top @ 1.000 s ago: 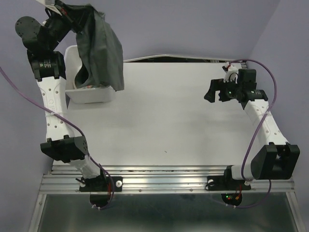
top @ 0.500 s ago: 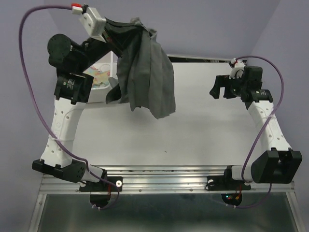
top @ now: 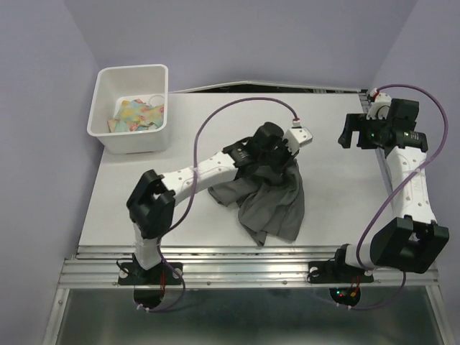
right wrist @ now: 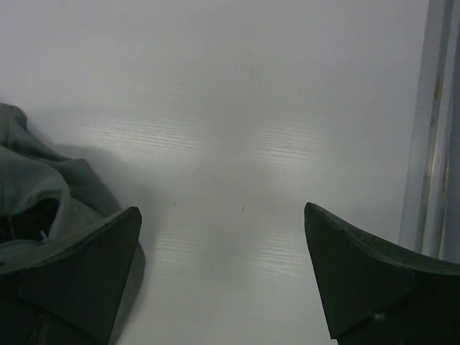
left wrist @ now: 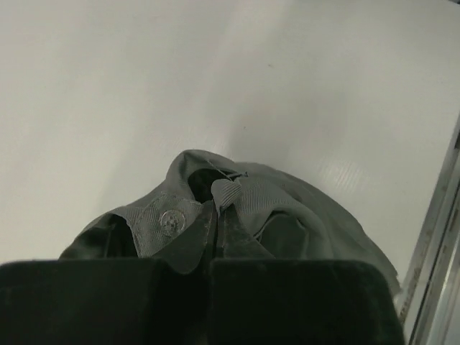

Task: Fold and stack the skirts
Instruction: Move the skirt to the center of the board, then flatten the skirt out

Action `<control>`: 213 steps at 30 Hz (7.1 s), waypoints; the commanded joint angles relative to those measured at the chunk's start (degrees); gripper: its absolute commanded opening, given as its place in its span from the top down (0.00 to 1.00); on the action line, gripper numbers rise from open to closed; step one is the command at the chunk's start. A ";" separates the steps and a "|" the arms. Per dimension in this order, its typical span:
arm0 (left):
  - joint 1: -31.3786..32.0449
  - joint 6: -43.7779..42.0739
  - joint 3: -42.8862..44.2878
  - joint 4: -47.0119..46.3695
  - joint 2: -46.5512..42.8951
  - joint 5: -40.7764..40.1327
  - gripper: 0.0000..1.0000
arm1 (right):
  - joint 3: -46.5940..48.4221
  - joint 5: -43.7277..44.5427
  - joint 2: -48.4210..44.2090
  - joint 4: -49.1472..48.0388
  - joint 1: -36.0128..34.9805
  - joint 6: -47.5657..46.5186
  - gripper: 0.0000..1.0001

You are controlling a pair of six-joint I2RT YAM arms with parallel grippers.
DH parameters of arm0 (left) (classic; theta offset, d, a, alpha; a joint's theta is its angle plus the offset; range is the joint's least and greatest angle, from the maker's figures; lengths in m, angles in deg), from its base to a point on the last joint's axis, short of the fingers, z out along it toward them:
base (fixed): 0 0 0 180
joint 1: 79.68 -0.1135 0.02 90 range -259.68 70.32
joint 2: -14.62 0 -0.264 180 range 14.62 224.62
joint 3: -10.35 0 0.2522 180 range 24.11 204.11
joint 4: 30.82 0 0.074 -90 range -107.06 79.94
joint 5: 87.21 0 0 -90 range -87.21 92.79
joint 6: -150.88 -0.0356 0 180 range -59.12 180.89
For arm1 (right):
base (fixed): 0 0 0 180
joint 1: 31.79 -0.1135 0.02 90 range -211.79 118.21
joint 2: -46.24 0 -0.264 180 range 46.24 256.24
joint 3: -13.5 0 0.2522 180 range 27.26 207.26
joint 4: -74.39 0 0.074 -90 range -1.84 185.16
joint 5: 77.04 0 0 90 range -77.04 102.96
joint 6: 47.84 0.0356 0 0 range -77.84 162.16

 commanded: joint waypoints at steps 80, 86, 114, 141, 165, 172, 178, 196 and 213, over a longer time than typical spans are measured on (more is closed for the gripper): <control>-31.23 -1.86 -23.22 4.09 -21.82 28.77 1.00 | 14.30 -32.96 41.11 -5.18 -5.88 12.75 0.15; -18.38 -38.42 -29.62 20.89 -37.82 22.18 1.00 | 16.06 -36.74 39.27 -0.27 -4.64 1.87 0.10; -0.98 -55.62 -42.03 26.35 -46.53 10.48 1.00 | 36.45 -35.25 61.67 -10.89 -32.22 13.72 0.23; -31.47 -10.18 -24.38 5.61 -36.79 5.83 1.00 | 32.67 -35.96 36.92 -15.62 -18.63 22.59 0.99; -37.02 -5.16 -12.60 4.36 -54.70 19.79 1.00 | 11.92 -7.74 -13.55 -25.06 -13.69 18.82 0.99; -37.02 -2.96 -9.25 10.97 -48.40 19.63 1.00 | 13.07 -3.88 -8.91 -20.47 -13.69 15.92 0.99; -37.02 -0.24 -6.70 9.31 -30.74 13.12 0.95 | 12.63 -1.24 7.08 -20.55 -13.69 16.00 0.85; -37.28 -4.18 -2.72 16.77 -17.69 9.25 0.22 | 23.72 -14.06 28.28 1.31 -13.69 0.37 0.18; -28.84 -4.46 -23.66 20.64 -12.36 4.07 0.27 | 2.10 2.95 32.67 13.47 -14.84 -24.69 0.49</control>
